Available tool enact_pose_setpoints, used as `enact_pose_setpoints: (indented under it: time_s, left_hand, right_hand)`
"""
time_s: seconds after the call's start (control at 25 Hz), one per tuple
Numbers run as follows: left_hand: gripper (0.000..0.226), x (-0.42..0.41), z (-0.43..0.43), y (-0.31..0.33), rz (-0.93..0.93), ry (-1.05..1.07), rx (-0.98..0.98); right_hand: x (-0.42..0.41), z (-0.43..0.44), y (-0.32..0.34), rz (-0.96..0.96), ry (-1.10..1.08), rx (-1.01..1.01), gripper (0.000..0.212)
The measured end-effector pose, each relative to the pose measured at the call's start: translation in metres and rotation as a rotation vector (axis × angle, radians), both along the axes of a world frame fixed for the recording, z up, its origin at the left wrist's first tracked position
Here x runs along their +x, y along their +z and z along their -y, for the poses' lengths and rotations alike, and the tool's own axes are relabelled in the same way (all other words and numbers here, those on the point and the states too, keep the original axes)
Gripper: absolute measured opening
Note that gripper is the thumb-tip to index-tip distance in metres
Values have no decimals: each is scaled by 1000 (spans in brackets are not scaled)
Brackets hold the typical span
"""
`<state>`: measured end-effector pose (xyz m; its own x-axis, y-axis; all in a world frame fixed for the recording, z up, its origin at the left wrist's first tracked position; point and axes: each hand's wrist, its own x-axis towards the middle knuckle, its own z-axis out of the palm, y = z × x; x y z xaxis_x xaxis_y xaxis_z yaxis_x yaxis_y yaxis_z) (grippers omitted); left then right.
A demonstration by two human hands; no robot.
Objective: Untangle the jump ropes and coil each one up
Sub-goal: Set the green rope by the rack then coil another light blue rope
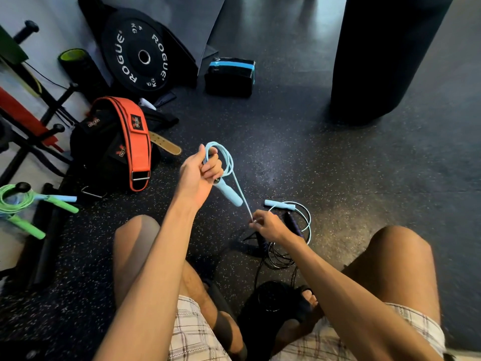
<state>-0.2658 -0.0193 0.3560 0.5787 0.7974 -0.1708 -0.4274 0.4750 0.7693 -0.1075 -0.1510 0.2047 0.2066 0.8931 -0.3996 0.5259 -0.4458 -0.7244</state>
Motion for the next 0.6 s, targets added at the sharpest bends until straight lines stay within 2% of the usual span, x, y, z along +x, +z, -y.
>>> enact_pose_setpoints:
  time_s: [0.16, 0.32, 0.48, 0.6]
  left_hand:
    - [30, 5, -1, -10, -174, 159, 153]
    - [24, 12, -4, -25, -542, 284, 467]
    - [23, 11, -7, -38, -809, 226, 676]
    - [24, 7, -7, -42, -941, 143, 704]
  right_hand:
    - [1, 8, 8, -117, 12, 32, 11]
    - [2, 5, 36, -173, 109, 112, 16]
    - [4, -10, 70, -184, 159, 201, 21]
    - [7, -19, 95, -242, 179, 212, 23]
